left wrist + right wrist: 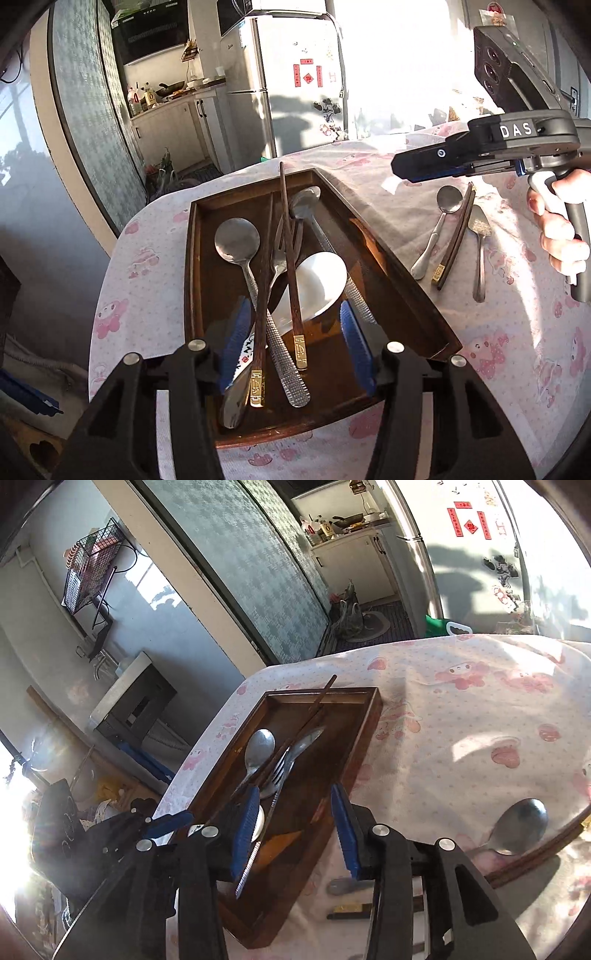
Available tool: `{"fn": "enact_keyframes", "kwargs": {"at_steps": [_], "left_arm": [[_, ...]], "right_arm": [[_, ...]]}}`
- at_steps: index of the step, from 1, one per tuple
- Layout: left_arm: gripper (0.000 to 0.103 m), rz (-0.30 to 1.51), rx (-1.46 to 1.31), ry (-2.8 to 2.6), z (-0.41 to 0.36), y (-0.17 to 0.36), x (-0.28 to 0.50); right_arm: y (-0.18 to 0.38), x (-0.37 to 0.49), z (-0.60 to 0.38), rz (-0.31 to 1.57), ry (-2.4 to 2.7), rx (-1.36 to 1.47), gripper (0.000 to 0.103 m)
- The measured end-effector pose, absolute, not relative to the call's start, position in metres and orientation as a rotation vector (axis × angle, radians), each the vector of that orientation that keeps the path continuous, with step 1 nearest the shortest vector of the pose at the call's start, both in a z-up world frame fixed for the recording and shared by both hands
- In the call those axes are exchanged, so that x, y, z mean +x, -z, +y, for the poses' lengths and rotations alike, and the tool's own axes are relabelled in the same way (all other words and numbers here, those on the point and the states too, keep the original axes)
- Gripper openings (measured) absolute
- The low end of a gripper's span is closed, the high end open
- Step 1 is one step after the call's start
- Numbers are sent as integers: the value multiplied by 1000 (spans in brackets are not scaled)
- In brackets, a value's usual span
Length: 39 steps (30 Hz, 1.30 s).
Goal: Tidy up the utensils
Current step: 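Move the open left tool back to the remaining chopsticks, then close the left tool on another dark wooden chopstick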
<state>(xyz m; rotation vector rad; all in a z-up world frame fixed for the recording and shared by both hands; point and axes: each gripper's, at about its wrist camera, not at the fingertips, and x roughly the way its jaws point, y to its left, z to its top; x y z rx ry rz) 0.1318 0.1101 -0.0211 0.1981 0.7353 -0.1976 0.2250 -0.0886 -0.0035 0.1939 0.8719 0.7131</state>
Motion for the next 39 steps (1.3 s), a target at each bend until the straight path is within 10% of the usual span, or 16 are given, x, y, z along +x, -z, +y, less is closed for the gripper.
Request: {"fn": "enact_keyframes", "kwargs": {"at_steps": [11,39], "left_arm": [[63,712,278,424,7,31,126],[52,932,307,414,-36,66,169]], "right_arm": [[34,215,-232,891,-526,284,44],[38,208,-228,876,-587,246,44]]}}
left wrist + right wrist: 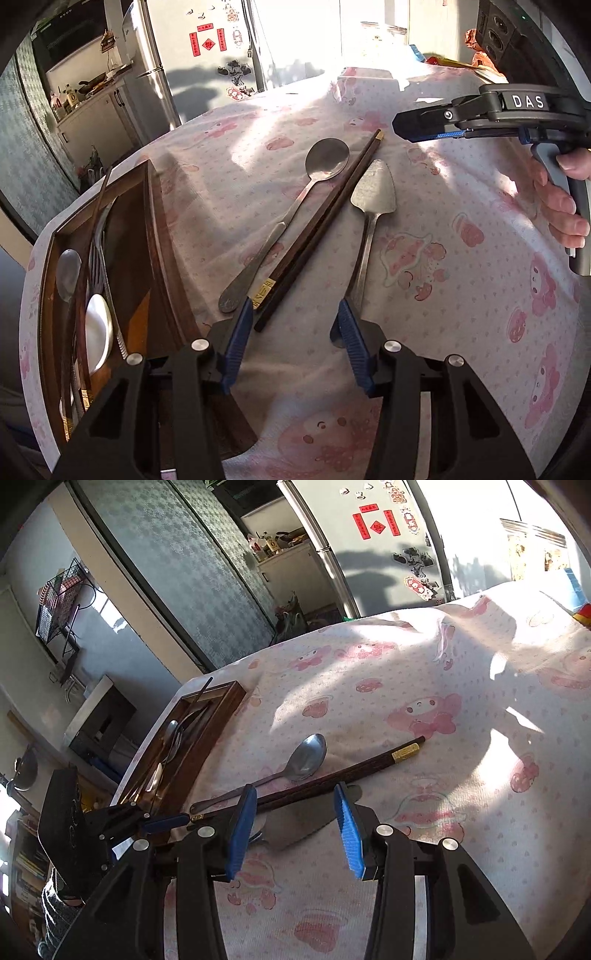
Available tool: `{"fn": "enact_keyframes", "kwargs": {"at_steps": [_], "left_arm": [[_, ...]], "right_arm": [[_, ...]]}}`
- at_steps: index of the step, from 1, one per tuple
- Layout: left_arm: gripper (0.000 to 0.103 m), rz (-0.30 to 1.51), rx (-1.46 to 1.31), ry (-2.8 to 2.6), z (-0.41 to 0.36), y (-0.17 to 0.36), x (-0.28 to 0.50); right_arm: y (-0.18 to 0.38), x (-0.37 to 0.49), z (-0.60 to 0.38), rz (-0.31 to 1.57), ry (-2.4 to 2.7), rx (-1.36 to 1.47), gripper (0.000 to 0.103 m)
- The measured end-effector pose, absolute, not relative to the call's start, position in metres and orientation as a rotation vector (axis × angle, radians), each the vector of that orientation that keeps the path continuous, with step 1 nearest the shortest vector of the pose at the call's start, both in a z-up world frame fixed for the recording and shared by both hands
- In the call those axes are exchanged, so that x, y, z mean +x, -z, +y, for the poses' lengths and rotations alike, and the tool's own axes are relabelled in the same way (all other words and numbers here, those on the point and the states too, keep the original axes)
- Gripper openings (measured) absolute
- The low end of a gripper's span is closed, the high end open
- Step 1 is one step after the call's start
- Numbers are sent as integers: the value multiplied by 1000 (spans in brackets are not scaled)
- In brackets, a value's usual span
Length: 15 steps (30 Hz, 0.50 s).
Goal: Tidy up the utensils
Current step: 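Close the left tool on another dark wooden chopstick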
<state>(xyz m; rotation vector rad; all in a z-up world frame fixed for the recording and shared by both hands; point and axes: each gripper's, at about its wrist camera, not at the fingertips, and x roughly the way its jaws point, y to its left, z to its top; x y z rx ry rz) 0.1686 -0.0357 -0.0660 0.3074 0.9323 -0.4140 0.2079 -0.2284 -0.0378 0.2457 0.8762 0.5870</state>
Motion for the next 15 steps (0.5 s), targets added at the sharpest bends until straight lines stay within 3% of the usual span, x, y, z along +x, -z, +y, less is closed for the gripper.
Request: {"fn": "enact_keyframes", "kwargs": {"at_steps": [5,9,15], "left_arm": [[37,959,292,451,-38,65,161],[17,958,295,483,-44,63,154],[20,954,330,457,-57,65,164]], "right_arm": [[36,205,-225,871,-597,237,44],[37,205,-224,874,-595,233,46],[38,204,-222,874,-594,230,46]]}}
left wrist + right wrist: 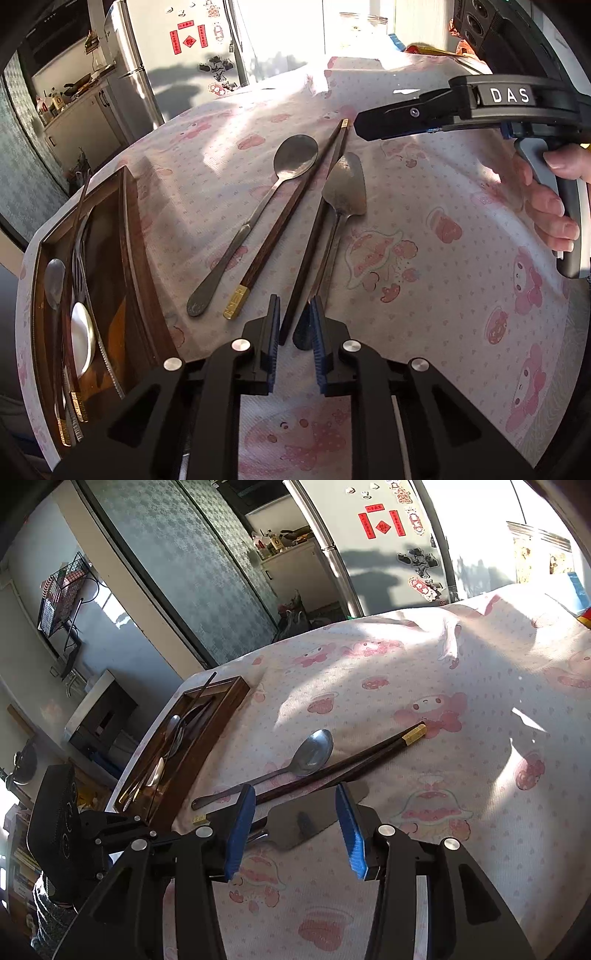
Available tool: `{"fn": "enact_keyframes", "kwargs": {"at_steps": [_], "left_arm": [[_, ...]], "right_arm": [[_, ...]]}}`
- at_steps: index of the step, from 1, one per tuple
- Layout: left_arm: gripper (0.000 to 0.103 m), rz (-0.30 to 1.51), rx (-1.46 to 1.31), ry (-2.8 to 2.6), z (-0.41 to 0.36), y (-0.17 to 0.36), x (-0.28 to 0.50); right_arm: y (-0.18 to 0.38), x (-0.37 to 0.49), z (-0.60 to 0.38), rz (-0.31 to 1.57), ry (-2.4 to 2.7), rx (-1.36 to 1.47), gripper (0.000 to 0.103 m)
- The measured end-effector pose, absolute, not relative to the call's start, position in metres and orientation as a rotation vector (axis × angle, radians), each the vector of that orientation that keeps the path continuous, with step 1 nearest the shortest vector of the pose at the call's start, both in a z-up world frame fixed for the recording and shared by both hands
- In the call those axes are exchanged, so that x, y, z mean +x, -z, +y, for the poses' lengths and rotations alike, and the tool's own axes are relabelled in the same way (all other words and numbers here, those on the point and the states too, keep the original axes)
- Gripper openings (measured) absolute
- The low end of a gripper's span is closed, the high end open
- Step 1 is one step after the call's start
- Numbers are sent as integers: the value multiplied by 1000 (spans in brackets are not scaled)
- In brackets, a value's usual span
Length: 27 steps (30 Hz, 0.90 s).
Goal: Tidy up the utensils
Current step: 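Close the left tool on another dark wooden chopstick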
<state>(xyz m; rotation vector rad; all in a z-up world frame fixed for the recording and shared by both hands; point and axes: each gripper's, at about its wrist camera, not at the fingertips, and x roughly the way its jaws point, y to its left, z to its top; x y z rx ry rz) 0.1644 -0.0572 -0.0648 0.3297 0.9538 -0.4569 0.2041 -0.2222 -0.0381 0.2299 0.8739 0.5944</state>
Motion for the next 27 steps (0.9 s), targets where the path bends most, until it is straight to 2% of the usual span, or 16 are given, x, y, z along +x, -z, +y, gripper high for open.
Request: {"fn": "enact_keyframes", "kwargs": {"at_steps": [2,4,7,8,19,23,27], "left_arm": [[20,959,318,465,-59,65,170],[13,960,313,490,-62,65,173],[10,943,346,479,-66,65,170],[0,936,350,471,-66,64,170],[1,929,327,491,-64,59,170],[16,918,349,489,-70,60,171],[18,924,361,489,-74,65,179]], "right_arm": [[41,204,-221,880,-595,224,46],[45,204,-219,893,-596,218,46],[52,204,-216,914,-600,221,46],[54,205,-216,920,-601,222,46],[59,203,-211,934,-604,228,46],[61,204,-212,939,-602,228,46],[60,204,-212,935,-602,231,46]]}}
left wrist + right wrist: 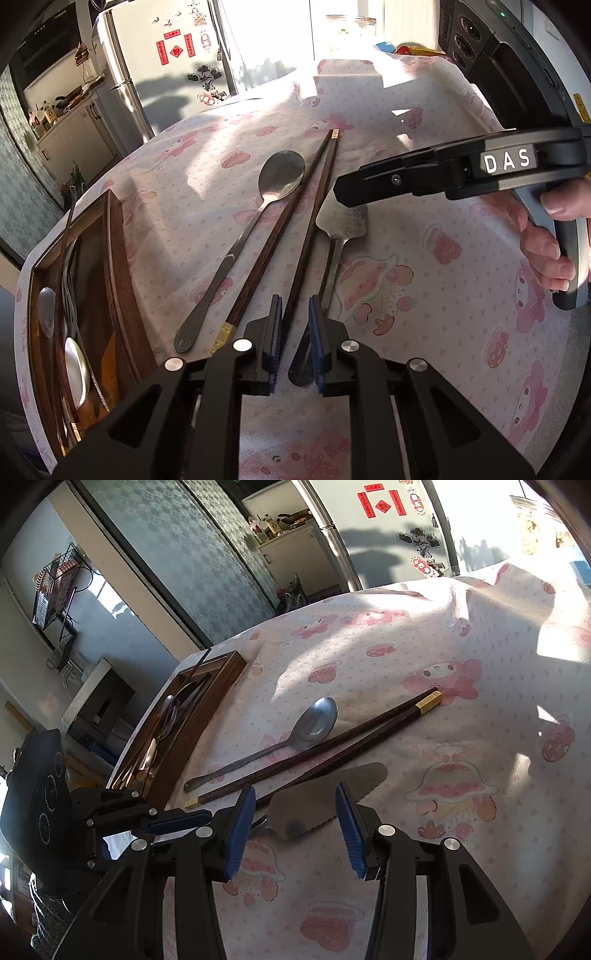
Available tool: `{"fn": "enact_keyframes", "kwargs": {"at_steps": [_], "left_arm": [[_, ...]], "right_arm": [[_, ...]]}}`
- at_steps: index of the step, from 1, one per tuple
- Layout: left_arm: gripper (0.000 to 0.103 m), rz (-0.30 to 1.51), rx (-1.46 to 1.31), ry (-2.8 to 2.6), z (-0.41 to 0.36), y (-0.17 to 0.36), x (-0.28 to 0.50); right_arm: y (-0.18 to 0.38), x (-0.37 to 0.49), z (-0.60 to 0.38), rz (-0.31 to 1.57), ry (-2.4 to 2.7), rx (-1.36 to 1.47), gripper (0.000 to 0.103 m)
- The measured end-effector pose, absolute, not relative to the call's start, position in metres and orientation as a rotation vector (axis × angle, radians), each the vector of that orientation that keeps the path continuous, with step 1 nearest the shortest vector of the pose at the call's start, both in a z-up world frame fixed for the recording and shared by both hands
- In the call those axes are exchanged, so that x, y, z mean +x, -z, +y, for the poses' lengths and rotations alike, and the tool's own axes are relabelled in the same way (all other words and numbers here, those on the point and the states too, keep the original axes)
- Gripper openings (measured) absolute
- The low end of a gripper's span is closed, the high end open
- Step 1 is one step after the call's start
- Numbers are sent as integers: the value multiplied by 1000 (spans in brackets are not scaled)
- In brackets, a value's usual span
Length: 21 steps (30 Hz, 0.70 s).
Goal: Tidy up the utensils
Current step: 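Close the left tool on another dark wooden chopstick, then lift the chopstick with the left tool and carry it over the tray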
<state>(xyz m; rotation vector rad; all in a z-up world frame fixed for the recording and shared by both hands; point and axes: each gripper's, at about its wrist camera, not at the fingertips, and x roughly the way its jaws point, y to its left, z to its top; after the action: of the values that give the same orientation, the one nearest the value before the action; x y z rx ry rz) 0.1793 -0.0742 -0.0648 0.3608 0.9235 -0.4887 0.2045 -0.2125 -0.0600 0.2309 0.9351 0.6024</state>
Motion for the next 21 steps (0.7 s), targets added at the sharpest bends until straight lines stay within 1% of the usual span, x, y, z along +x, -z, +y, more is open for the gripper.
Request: {"fn": "enact_keyframes", "kwargs": {"at_steps": [11,12,13,16,17,21], "left_arm": [[18,941,298,503,-71,66,208],[17,945,288,513,-70,66,208],[12,948,272,529,-69,67,209],[11,942,252,561,-69,67,204],[7,943,243,568,-68,67,203],[6,935,257,550,-70,65,197]], "right_arm": [[60,206,-216,937,-605,251,46],[59,205,-216,936,-605,253,46],[59,206,-216,934,-604,254,46],[58,206,-218,932,-601,261,46],[58,206,-219,931,-600,264,46],[59,207,-220,937,-603,285,46]]}}
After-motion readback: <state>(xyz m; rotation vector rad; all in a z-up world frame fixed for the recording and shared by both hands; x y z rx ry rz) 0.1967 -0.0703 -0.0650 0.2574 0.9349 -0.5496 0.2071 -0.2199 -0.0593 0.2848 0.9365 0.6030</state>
